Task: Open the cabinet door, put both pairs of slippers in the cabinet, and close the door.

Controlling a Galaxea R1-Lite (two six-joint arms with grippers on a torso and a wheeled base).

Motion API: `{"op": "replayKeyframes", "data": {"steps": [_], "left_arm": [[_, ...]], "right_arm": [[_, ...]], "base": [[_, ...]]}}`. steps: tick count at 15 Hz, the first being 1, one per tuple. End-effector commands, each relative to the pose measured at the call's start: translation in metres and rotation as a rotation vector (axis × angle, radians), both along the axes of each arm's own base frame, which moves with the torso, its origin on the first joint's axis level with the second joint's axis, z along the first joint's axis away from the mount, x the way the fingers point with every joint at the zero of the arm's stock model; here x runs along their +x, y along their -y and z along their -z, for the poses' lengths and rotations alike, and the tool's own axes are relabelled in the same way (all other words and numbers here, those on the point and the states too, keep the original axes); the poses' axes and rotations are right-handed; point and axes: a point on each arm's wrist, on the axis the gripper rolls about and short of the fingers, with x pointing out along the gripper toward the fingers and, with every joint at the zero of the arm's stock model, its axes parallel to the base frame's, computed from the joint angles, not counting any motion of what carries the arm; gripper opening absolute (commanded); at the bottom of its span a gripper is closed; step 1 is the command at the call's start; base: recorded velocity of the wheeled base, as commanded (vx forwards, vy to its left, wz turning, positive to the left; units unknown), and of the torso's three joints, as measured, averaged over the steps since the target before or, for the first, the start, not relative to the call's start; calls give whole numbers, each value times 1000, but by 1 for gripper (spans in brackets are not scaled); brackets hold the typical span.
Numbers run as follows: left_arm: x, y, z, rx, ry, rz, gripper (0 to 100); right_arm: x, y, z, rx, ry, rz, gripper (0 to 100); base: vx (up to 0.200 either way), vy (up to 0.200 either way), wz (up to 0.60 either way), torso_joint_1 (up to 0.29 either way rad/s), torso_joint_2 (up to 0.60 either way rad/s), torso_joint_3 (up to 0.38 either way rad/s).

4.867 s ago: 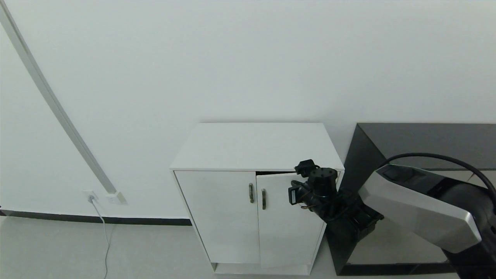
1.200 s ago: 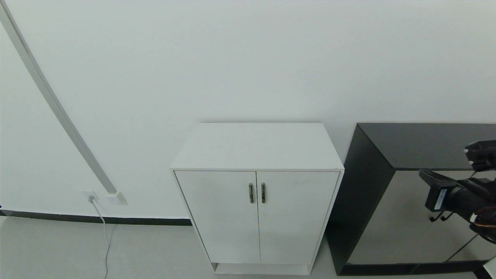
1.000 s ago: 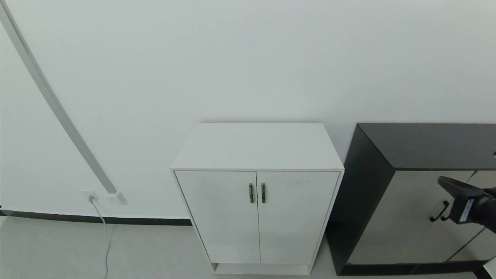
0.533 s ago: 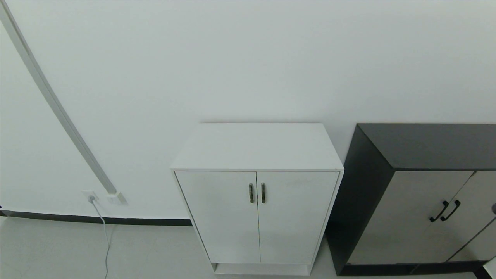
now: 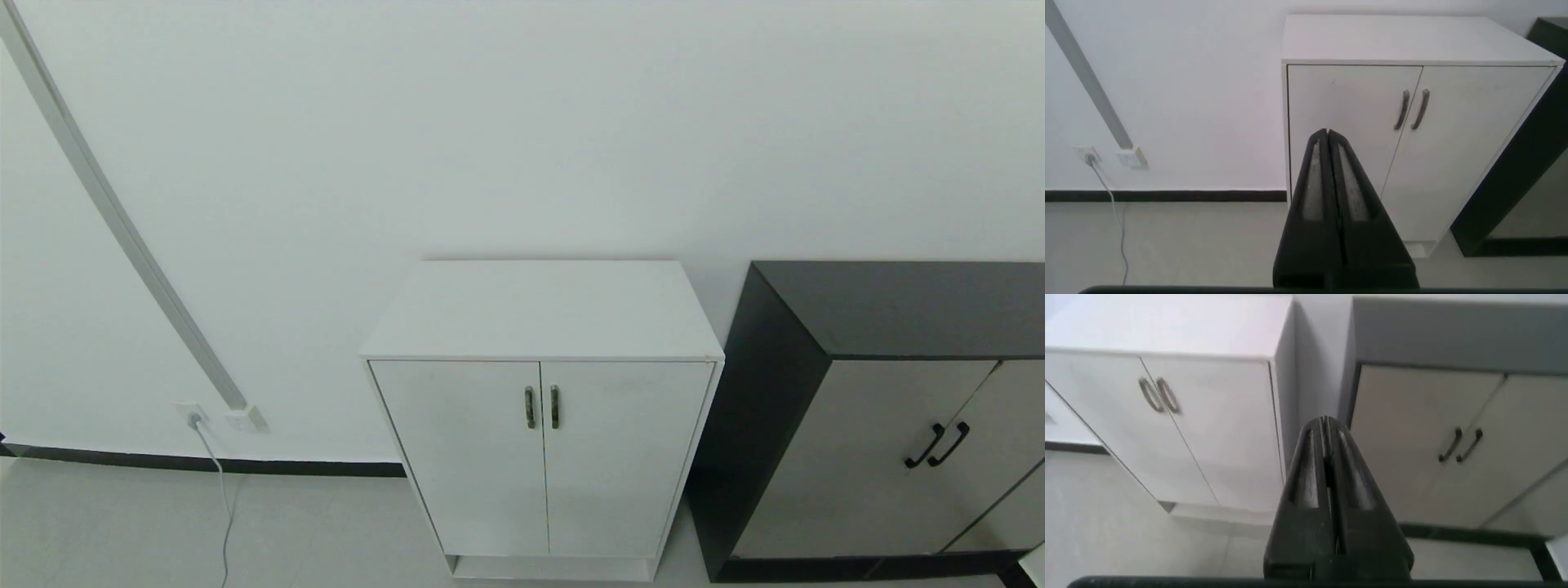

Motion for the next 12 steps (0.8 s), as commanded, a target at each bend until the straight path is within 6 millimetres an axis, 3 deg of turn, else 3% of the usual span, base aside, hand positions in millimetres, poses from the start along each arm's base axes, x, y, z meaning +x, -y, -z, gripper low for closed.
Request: {"op": "replayKeyframes", "data": {"steps": [1, 6, 9, 12], "left_arm": [[0, 0, 0, 0, 0, 0, 0], [0, 0, 0, 0, 0, 0, 0], [0, 0, 0, 0, 0, 0, 0], [0, 0, 0, 1, 0, 0, 0]], "right_arm": [[-17, 3, 16, 11, 46, -25, 0], [-19, 6, 68, 2, -17, -132, 0], [-17, 6, 71, 2, -9, -133, 0], [-17, 5, 83, 38, 121, -232, 0]], "base": [[0, 0, 0, 0, 0, 0], [0, 0, 0, 0, 0, 0], [0, 0, 0, 0, 0, 0], [0, 0, 0, 0, 0, 0]]}}
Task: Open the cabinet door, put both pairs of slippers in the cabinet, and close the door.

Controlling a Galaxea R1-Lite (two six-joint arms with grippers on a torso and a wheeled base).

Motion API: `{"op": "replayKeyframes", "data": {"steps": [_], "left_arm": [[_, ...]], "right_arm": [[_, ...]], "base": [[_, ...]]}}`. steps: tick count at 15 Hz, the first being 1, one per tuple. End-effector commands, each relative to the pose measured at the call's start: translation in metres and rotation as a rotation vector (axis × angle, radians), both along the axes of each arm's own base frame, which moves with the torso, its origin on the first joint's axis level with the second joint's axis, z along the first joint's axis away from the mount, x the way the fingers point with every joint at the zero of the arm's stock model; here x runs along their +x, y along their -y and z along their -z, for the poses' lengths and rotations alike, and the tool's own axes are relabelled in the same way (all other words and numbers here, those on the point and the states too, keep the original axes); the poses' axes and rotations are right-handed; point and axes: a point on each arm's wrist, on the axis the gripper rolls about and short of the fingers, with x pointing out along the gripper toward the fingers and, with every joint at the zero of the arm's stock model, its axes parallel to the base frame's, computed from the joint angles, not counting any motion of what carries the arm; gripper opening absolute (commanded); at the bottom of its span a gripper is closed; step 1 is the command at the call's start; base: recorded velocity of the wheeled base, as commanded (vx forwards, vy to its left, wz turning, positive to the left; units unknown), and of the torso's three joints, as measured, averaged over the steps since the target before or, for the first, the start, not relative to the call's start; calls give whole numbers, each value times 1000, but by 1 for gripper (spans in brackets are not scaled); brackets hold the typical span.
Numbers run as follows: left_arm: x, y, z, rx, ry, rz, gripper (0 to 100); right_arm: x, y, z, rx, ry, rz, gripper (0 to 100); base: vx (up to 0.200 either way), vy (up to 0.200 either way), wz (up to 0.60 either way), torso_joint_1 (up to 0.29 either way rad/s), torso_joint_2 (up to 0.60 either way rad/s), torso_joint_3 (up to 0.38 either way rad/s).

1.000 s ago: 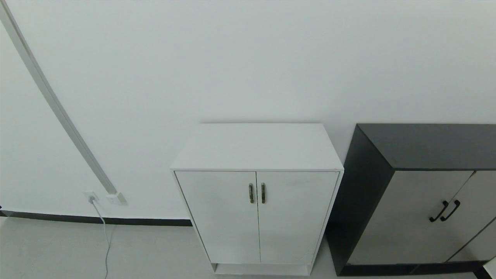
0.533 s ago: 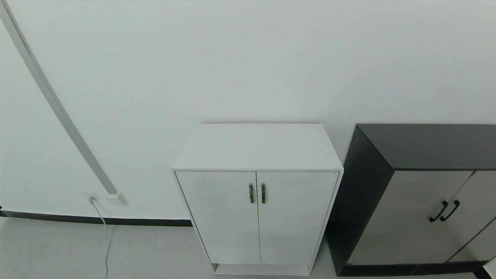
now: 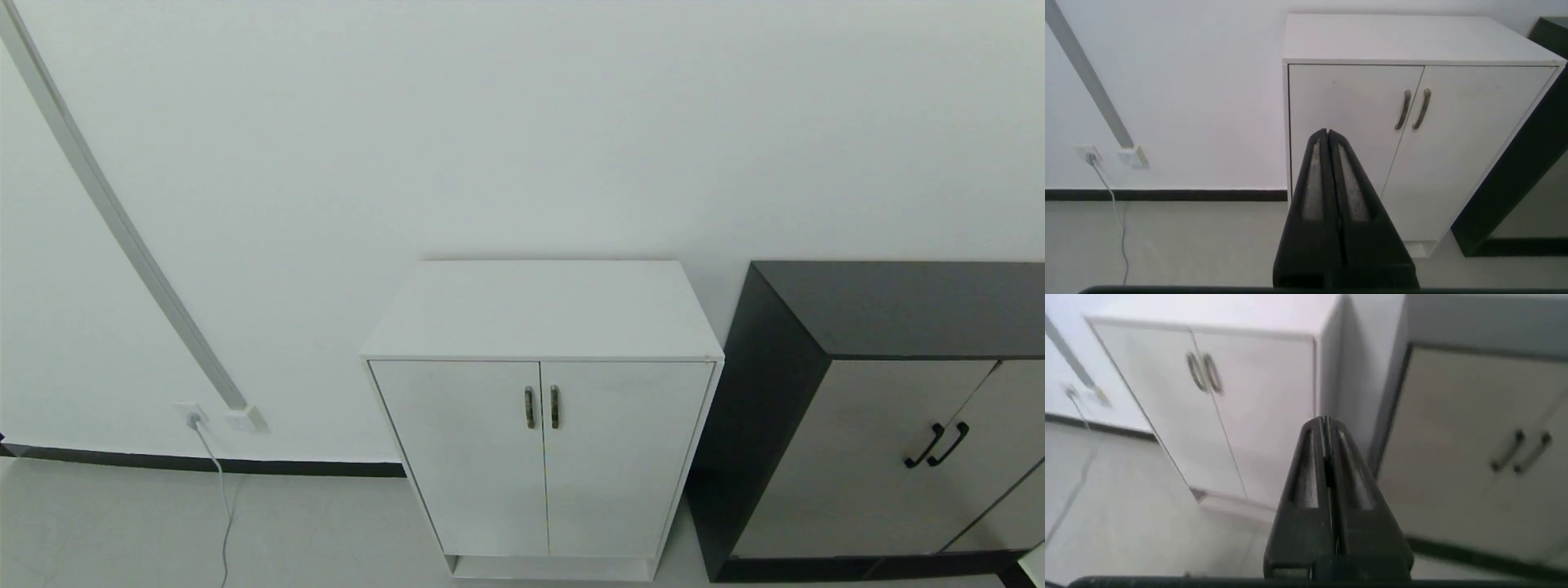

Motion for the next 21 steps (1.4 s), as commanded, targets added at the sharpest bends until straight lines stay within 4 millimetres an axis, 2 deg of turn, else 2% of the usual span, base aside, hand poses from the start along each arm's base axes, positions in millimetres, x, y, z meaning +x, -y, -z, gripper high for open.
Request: {"op": "replayKeyframes", "data": {"steps": [1, 6, 8, 9, 13, 15, 21], "left_arm": [[0, 0, 0, 0, 0, -1, 0], [0, 0, 0, -1, 0, -1, 0], [0, 0, 0, -3, 0, -1, 0], [0, 0, 0, -3, -2, -1, 0], [0, 0, 0, -3, 0, -1, 0], [0, 0, 0, -1, 0, -1, 0], [0, 0, 0, -1, 0, -1, 0]], "right_arm": [[-1, 0, 9, 4, 16, -25, 0], [3, -2, 7, 2, -50, 37, 0], [8, -5, 6, -17, -113, 198, 0], [6, -6, 7, -22, -87, 237, 0], [4, -6, 7, 12, -74, 263, 0], [-2, -7, 8, 15, 1, 328, 0], [-2, -7, 9, 81, 9, 307, 0]], "base": [[0, 0, 0, 0, 0, 0], [0, 0, 0, 0, 0, 0], [0, 0, 0, 0, 0, 0], [0, 0, 0, 0, 0, 0], [0, 0, 0, 0, 0, 0], [0, 0, 0, 0, 0, 0], [0, 0, 0, 0, 0, 0]]}}
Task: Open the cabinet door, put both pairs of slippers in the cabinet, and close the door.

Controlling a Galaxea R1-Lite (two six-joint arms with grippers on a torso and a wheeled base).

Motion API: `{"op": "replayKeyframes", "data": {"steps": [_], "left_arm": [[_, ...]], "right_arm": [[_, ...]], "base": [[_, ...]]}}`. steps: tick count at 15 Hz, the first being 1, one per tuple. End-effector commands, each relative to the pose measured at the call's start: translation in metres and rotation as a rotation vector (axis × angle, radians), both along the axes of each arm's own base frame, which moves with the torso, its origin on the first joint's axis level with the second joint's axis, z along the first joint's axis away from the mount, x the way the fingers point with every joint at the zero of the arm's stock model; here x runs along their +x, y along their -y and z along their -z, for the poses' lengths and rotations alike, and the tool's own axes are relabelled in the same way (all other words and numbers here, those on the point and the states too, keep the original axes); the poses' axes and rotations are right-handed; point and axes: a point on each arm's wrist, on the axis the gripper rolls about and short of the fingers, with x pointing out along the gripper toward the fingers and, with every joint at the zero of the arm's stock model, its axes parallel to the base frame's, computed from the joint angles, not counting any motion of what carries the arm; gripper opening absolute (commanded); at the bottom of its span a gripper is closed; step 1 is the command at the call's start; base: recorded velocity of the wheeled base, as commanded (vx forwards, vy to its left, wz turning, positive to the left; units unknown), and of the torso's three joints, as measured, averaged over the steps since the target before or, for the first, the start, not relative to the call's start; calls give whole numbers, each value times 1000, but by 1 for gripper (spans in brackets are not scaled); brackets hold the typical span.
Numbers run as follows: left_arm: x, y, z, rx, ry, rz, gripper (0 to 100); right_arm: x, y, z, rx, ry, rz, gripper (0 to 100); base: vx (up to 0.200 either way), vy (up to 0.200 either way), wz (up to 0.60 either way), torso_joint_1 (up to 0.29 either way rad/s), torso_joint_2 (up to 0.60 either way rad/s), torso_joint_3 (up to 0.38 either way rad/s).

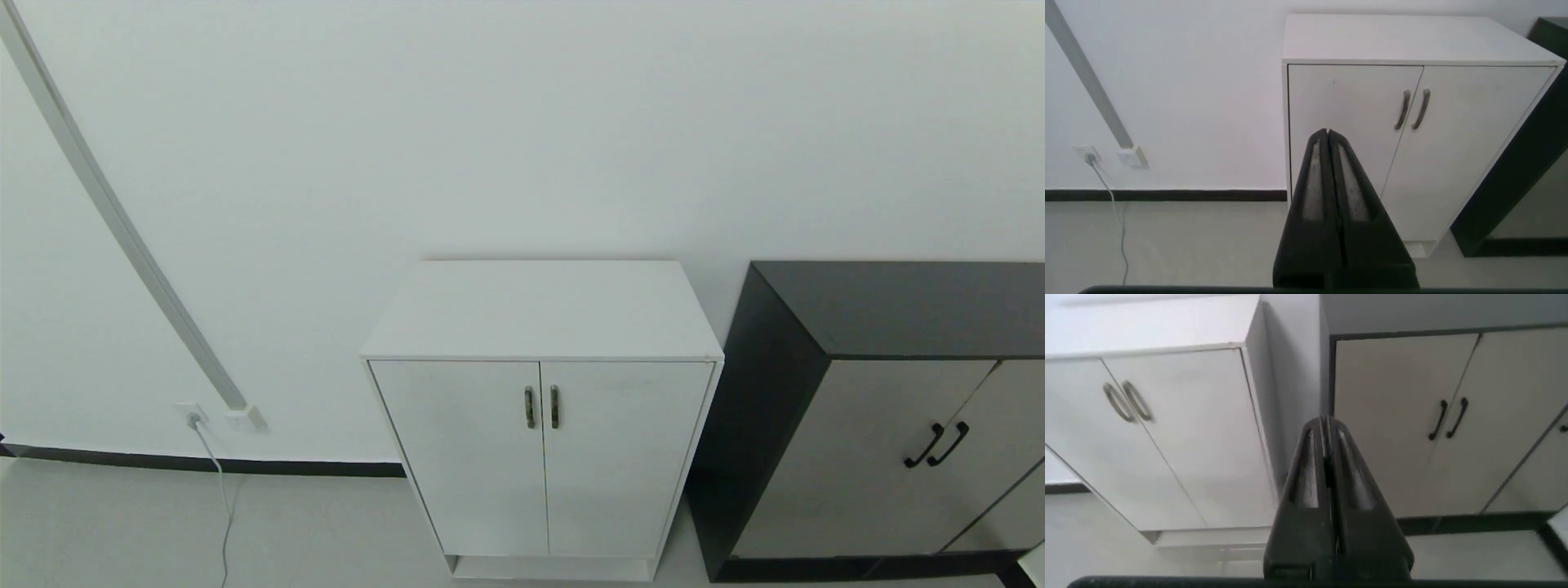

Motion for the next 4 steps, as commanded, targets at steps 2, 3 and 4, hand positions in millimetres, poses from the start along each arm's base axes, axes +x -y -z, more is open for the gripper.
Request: {"op": "replayKeyframes", "data": {"steps": [2, 3, 4], "left_arm": [[0, 0, 0, 1, 0, -2, 0], [0, 0, 0, 0, 0, -2, 0], [0, 0, 0, 1, 0, -2, 0]], "right_arm": [[0, 0, 0, 0, 4, -3, 0], [0, 0, 0, -1, 3, -4, 0], [0, 0, 0, 0, 3, -3, 0]], "base": [[0, 0, 0, 0, 0, 0], [0, 0, 0, 0, 0, 0], [0, 0, 0, 0, 0, 0]]}}
